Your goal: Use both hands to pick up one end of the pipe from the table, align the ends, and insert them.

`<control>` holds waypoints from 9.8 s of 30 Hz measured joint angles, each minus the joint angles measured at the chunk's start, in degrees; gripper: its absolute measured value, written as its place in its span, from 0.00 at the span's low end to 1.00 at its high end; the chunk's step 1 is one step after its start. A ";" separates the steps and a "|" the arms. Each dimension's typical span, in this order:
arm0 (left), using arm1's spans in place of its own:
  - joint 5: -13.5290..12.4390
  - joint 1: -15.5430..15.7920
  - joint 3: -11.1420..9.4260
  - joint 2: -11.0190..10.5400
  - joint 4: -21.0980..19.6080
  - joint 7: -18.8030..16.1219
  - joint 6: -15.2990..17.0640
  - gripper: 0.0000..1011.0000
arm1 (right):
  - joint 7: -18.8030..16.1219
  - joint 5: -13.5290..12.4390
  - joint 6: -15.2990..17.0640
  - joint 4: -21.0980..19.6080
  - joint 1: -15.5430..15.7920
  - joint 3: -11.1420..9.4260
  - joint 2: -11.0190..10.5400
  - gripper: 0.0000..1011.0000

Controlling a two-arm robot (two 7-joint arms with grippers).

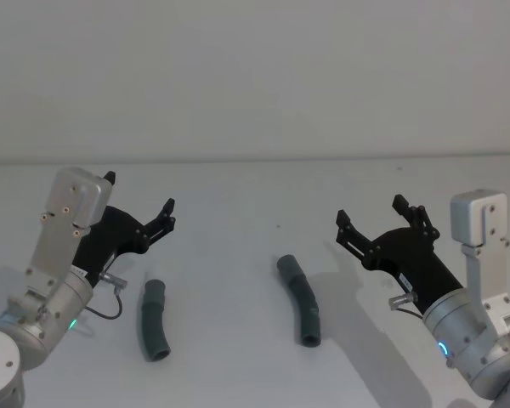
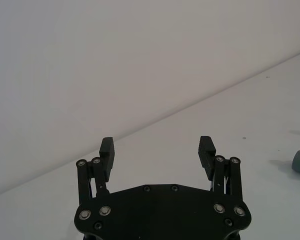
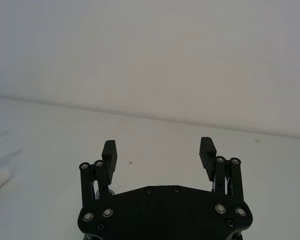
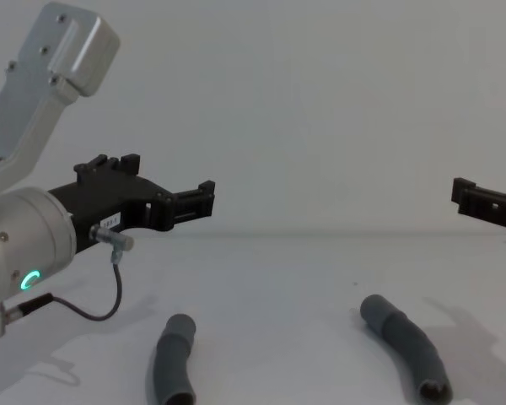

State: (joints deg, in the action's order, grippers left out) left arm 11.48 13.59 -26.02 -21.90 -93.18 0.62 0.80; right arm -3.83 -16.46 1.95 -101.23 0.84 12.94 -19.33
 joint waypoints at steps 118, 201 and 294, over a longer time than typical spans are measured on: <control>6.05 -12.41 6.20 9.71 -27.13 -12.77 48.67 0.99 | 0.00 0.00 0.00 0.00 0.00 0.00 0.00 0.99; 2.26 -10.55 5.42 17.71 -12.49 -12.80 46.00 0.39 | 0.00 0.00 0.00 0.00 0.00 0.00 0.00 0.99; 2.89 -3.84 10.17 -2.81 -4.22 17.39 15.01 0.33 | 8.01 -5.74 47.95 -21.62 -0.16 -2.53 7.34 0.99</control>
State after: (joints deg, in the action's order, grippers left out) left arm 14.37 9.75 -15.86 -24.70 -97.39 18.02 15.80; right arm 4.19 -22.21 49.90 -122.85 0.67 10.41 -11.99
